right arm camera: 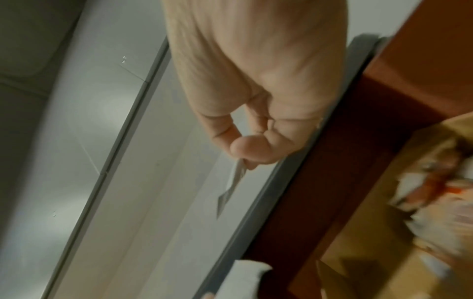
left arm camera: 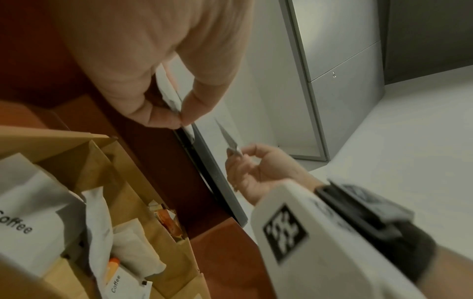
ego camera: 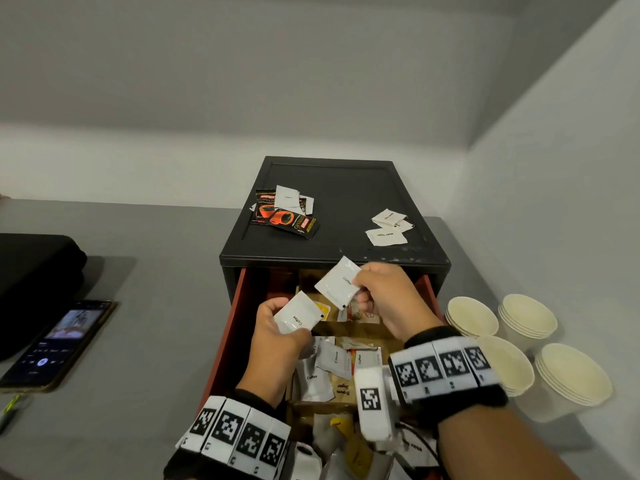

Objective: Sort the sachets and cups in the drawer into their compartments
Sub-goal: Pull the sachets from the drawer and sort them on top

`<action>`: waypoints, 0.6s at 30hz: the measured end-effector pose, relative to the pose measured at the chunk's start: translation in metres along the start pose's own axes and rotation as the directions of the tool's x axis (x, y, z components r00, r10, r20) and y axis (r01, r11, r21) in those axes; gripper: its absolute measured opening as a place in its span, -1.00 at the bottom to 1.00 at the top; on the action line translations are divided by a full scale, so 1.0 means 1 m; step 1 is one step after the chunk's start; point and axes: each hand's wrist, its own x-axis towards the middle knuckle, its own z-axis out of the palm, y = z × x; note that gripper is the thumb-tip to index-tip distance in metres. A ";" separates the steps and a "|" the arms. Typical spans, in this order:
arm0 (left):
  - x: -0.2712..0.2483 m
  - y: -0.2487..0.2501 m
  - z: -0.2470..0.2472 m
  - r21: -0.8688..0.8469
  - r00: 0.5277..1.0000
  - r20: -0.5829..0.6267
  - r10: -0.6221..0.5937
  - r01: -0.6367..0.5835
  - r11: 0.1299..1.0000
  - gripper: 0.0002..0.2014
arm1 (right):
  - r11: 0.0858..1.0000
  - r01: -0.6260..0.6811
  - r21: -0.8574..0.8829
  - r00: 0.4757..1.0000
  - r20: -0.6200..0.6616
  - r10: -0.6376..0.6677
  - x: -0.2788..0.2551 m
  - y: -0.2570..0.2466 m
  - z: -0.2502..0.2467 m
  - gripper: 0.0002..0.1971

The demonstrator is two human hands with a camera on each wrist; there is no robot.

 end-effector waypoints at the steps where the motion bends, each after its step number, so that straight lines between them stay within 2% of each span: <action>1: -0.001 0.001 0.000 0.000 1.000 -0.001 -0.001 0.001 1.000 -0.46 | 0.999 0.019 0.031 1.000 0.001 -0.019 0.003 -0.009 0.004 -0.86; 3: -0.001 0.002 0.001 -0.006 1.000 -0.005 -0.004 0.004 1.000 -0.49 | 0.982 0.034 0.184 0.999 0.016 -0.037 0.010 -0.027 0.011 -0.91; 5: -0.002 0.003 0.001 -0.015 1.000 -0.014 0.002 -0.003 1.000 -0.52 | 0.955 0.026 0.296 0.999 0.024 -0.035 0.023 -0.037 0.020 -0.82; 6: -0.002 0.003 0.001 -0.025 1.000 -0.021 0.009 -0.010 1.000 -0.54 | 0.966 0.031 0.257 0.999 0.019 -0.037 0.029 -0.039 0.025 -0.74; 9: 0.000 0.002 -0.002 -0.057 0.999 -0.041 0.025 -0.027 0.998 -0.58 | 0.990 0.106 -0.087 0.992 -0.065 -0.112 0.034 -0.032 0.036 -0.51; 11: 0.001 0.002 -0.003 -0.057 0.998 -0.056 0.031 -0.035 0.998 -0.57 | 0.945 0.182 -0.270 0.979 -0.038 -0.199 0.025 -0.024 0.036 -0.61; 13: 0.002 0.001 -0.002 -0.062 0.998 -0.053 0.025 -0.028 0.998 -0.53 | 0.894 0.262 -0.364 0.965 0.129 -0.230 0.013 -0.017 0.034 -0.76; 15: 0.002 0.002 0.000 -0.074 1.000 -0.023 0.004 -0.006 0.997 -0.46 | 0.808 0.334 -0.485 0.930 0.307 -0.200 0.002 -0.013 0.033 -0.82; 16: 0.002 0.001 0.000 -0.075 1.000 -0.008 -0.007 0.006 0.997 -0.44 | 0.778 0.347 -0.524 0.923 0.337 -0.185 0.001 -0.013 0.032 -0.83; 18: 0.002 0.001 0.001 -0.085 0.999 0.012 -0.030 0.031 0.996 -0.47 | 0.796 0.308 -0.522 0.939 0.302 -0.165 0.006 -0.014 0.028 -0.87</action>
